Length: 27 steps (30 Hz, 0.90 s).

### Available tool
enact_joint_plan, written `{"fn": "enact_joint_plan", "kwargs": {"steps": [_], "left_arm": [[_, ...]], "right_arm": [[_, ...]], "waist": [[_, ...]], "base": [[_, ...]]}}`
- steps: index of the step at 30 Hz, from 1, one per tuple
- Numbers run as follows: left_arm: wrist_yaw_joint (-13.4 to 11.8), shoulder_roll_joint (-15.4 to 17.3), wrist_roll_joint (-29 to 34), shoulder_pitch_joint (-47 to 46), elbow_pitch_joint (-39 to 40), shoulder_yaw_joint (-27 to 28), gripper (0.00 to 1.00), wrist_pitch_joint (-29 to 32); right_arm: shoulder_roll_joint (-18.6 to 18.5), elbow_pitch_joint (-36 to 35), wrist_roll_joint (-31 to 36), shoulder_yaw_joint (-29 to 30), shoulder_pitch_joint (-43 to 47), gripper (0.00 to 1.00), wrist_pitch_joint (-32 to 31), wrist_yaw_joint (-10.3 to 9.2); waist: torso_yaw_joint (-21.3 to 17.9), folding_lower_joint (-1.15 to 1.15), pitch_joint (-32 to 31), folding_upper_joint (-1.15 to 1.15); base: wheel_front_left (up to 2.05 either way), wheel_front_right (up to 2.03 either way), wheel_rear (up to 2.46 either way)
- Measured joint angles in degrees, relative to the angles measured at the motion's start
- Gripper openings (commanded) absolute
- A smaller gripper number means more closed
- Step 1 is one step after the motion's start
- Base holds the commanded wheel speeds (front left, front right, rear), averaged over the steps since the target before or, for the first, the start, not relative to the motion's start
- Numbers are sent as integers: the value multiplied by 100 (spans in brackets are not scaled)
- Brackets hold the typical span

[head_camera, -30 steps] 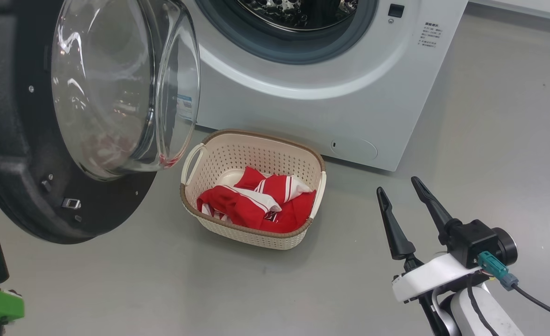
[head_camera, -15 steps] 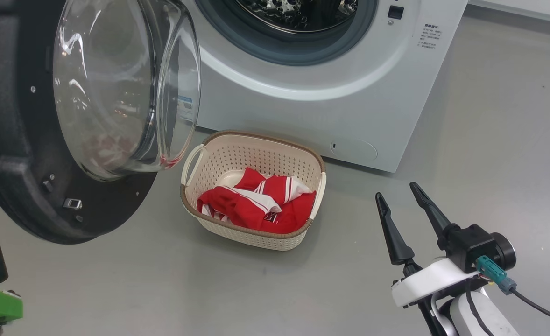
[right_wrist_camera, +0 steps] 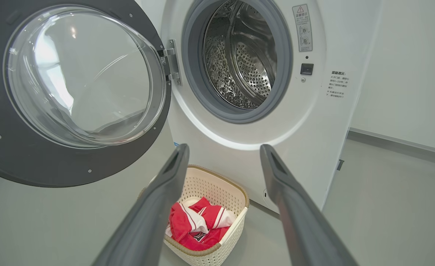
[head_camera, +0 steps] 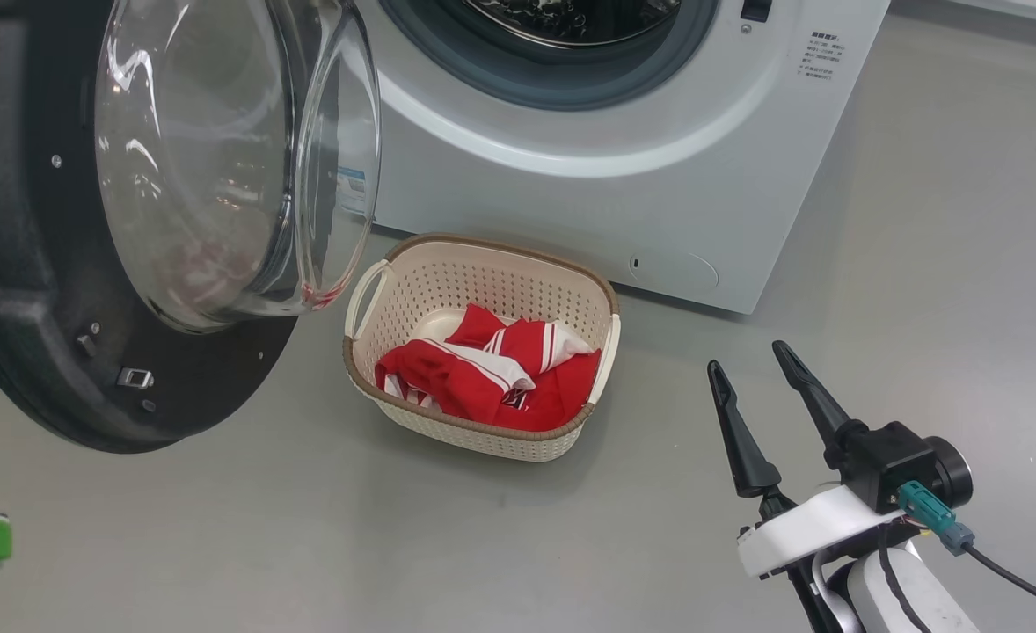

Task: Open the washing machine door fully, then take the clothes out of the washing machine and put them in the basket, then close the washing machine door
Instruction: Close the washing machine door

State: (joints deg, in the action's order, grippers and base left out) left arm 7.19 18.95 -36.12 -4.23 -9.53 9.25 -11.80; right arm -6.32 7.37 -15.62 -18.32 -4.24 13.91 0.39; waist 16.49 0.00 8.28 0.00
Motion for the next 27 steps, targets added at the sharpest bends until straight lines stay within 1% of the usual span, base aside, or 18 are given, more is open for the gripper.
{"fn": "enact_joint_plan", "kwargs": {"steps": [2, 6, 11, 15, 19, 21, 25, 26, 27], "left_arm": [[0, -59, -427, -151, 2, 29, 0, 181], [0, -308, -1393, -446, -79, 230, 0, 646], [-12, -680, -2760, -711, -448, 766, 0, 1388], [-259, -827, -3607, -915, -609, 1170, 0, 1845], [-617, -1069, -4574, -1259, -734, 1599, 0, 2330], [-802, -1205, -5063, -1377, -790, 1697, 0, 2652], [-1194, -1279, -5627, -1491, -848, 1766, 0, 3249], [-1294, -1277, -5677, -1500, -855, 1786, 0, 3357], [-1333, -1266, -5721, -1505, -855, 1802, 0, 3452]], "right_arm": [[1, 0, 0, -3, 0, 100, 0, 0], [1, 0, 0, -14, -1, 100, 0, 1], [4, 0, 0, -40, -3, 100, 0, 2], [20, 5, 0, -70, -5, 100, 0, 3], [21, 12, 0, -54, -5, 100, 0, 3], [20, 13, 0, -49, -5, 100, 0, 3], [19, 13, 0, -36, -8, 100, 0, 3], [20, 13, 0, -36, -8, 100, 0, 3], [20, 13, 0, -35, -9, 100, 0, 3]], "waist": [[5, 0, 15, 0], [8, 0, 41, 0], [-8, 0, 64, 0], [-47, 0, 97, 0], [-63, 0, 115, 0], [-66, 0, 122, 0], [-66, 0, 132, 0], [-65, 0, 135, 0], [-64, 0, 137, 0]], "base": [[0, 0, 0], [0, 0, 0], [0, 0, 0], [0, 0, 0], [0, 0, 0], [0, 0, 0], [0, 0, 0], [0, 0, 0], [0, 0, 0]]}}
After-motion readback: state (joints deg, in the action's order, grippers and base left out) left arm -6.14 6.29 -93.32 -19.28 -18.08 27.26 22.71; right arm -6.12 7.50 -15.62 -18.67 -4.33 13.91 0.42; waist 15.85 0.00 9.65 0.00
